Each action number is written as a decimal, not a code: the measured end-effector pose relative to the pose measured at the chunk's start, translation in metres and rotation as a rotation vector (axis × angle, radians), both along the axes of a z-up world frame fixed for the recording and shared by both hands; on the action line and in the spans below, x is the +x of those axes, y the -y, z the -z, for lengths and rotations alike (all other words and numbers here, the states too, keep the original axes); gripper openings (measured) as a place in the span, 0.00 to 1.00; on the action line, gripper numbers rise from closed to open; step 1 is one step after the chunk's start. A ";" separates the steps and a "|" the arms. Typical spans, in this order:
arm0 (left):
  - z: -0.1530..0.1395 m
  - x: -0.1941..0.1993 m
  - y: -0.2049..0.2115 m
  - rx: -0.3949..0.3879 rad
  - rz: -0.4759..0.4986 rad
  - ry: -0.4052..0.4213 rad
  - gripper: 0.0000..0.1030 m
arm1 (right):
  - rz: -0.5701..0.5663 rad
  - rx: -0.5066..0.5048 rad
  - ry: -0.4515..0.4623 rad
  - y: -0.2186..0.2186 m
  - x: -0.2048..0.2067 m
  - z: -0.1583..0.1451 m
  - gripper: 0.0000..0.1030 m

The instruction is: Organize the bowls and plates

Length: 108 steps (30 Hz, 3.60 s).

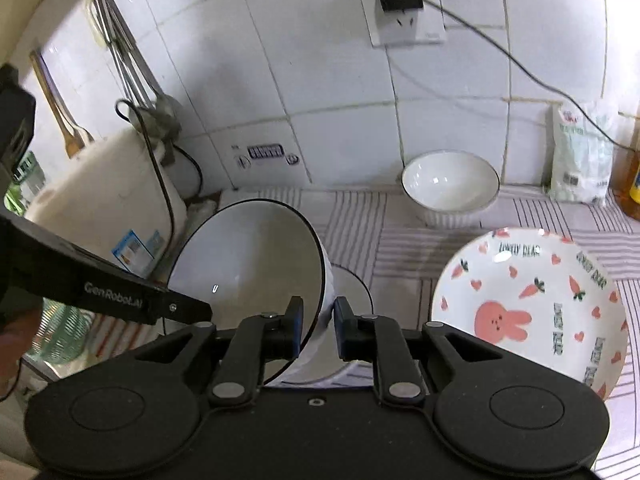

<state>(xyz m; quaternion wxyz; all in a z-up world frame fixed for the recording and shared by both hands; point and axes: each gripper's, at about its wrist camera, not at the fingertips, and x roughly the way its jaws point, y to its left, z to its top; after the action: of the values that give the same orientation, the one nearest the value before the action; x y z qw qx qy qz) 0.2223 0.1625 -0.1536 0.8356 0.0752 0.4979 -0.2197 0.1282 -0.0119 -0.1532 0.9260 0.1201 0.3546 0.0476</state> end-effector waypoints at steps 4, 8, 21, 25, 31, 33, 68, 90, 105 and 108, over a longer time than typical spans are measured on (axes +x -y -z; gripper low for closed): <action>0.013 0.006 0.007 0.017 -0.008 -0.005 0.11 | 0.012 -0.029 -0.002 -0.002 0.001 0.013 0.19; 0.023 0.012 0.015 0.034 -0.005 -0.030 0.12 | 0.038 -0.052 0.008 -0.005 0.007 0.021 0.19; 0.040 0.030 0.033 0.141 0.040 -0.082 0.16 | 0.026 -0.206 -0.014 -0.018 0.028 0.034 0.18; 0.043 0.035 0.036 0.153 0.054 -0.093 0.18 | 0.001 -0.285 -0.022 -0.028 0.034 0.036 0.18; 0.044 0.040 0.034 0.146 0.058 -0.098 0.18 | -0.015 -0.335 -0.049 -0.030 0.041 0.044 0.18; 0.042 0.041 0.034 0.143 0.062 -0.099 0.18 | -0.025 -0.337 -0.057 -0.030 0.043 0.044 0.19; -0.065 -0.006 0.064 -0.004 0.046 0.145 0.49 | -0.050 -0.215 0.132 0.083 -0.029 -0.028 0.66; -0.006 0.116 0.117 -0.224 -0.225 0.161 0.74 | -0.043 -0.017 0.151 0.172 0.091 0.015 0.80; 0.048 0.160 0.161 -0.138 -0.243 0.122 0.39 | 0.071 0.040 -0.004 0.164 0.154 0.063 0.46; 0.051 0.162 0.161 -0.132 -0.238 0.110 0.21 | 0.118 0.062 -0.038 0.166 0.161 0.068 0.25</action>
<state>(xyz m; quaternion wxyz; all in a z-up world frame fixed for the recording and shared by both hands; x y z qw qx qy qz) 0.3847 0.0010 -0.2046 0.8849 -0.0276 0.4411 -0.1467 0.2894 -0.1779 -0.2208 0.9161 0.1701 0.3631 0.0017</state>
